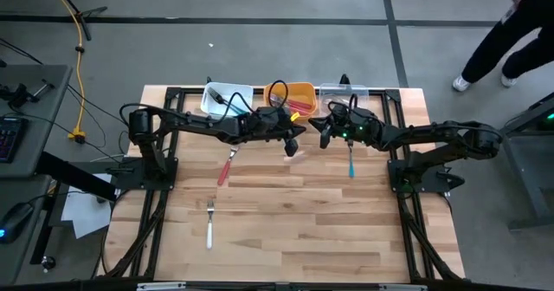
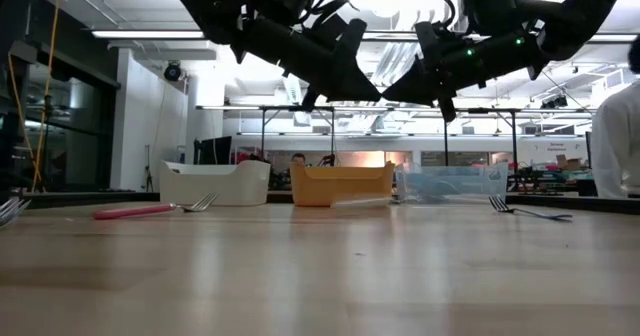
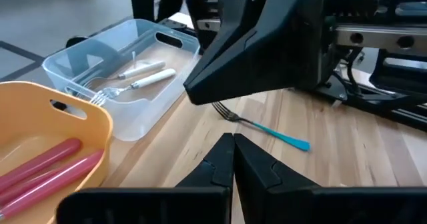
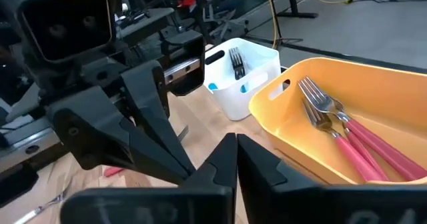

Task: Sort silverware by color (type)
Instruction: Put the top white fork into the transparent bin

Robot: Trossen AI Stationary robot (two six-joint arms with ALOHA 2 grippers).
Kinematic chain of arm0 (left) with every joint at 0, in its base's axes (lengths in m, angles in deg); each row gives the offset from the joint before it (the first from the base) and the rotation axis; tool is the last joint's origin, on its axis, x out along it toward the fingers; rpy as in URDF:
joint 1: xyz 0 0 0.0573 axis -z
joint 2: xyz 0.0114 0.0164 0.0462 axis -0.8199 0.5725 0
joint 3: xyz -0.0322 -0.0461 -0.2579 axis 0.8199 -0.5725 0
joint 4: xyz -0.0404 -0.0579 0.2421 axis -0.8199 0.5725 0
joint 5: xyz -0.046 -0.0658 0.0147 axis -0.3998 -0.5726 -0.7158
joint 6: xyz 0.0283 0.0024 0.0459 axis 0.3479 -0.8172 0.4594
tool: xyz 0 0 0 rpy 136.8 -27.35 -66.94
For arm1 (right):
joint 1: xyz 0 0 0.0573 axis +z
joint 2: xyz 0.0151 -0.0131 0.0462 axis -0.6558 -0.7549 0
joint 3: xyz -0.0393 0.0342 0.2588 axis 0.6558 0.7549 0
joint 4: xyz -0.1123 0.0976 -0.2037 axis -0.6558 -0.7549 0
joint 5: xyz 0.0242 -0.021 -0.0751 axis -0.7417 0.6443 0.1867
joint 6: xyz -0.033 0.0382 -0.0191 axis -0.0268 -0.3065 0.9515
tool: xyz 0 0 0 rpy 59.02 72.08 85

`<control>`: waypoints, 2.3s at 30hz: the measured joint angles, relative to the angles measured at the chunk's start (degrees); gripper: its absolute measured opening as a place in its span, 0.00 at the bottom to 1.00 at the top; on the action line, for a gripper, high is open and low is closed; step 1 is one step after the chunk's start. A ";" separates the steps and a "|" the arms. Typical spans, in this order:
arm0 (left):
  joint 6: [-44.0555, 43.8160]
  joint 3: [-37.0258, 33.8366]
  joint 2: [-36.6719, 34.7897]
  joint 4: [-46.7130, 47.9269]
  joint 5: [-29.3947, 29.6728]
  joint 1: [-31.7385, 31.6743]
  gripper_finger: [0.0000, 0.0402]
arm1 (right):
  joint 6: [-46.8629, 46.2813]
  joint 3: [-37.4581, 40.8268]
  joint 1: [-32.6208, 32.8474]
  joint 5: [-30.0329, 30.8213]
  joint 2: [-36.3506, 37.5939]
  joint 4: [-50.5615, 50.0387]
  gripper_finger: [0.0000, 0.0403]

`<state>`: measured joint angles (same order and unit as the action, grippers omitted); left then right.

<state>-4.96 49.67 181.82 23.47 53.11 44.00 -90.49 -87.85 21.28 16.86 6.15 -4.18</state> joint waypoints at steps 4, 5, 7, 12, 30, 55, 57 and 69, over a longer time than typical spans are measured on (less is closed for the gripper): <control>2.33 0.00 0.00 2.63 0.81 0.05 0.03 | 0.73 0.00 0.00 -0.13 0.00 -0.10 0.01; 3.26 0.00 0.00 3.64 0.83 0.07 0.04 | 1.59 0.00 0.00 -0.57 0.00 -0.54 0.01; 4.91 -0.02 0.00 5.62 0.92 0.40 0.05 | 3.20 0.00 0.00 -2.22 0.36 -3.03 0.00; 5.09 -7.65 -0.02 -2.54 0.41 1.60 0.01 | 3.02 0.00 1.37 -3.43 0.97 -13.02 0.06; 4.96 -28.84 -0.02 -34.31 -8.71 -0.22 0.00 | 1.67 -15.72 20.90 2.89 -9.41 -54.09 0.33; 6.58 -36.59 0.02 -41.89 -7.06 -0.54 0.00 | 10.12 -27.56 15.74 -8.16 -28.40 -60.28 0.19; 6.56 -36.59 0.02 -41.90 -7.06 -0.54 0.00 | 10.92 -27.74 15.03 -9.33 -28.48 -60.36 0.13; 6.56 -36.59 0.02 -41.80 -7.04 -0.52 0.00 | 12.16 -27.58 12.17 -10.28 -26.97 -63.04 0.10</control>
<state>1.60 13.08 181.84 -18.33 46.07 43.48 -78.33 -115.44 33.45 6.58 -20.83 -67.23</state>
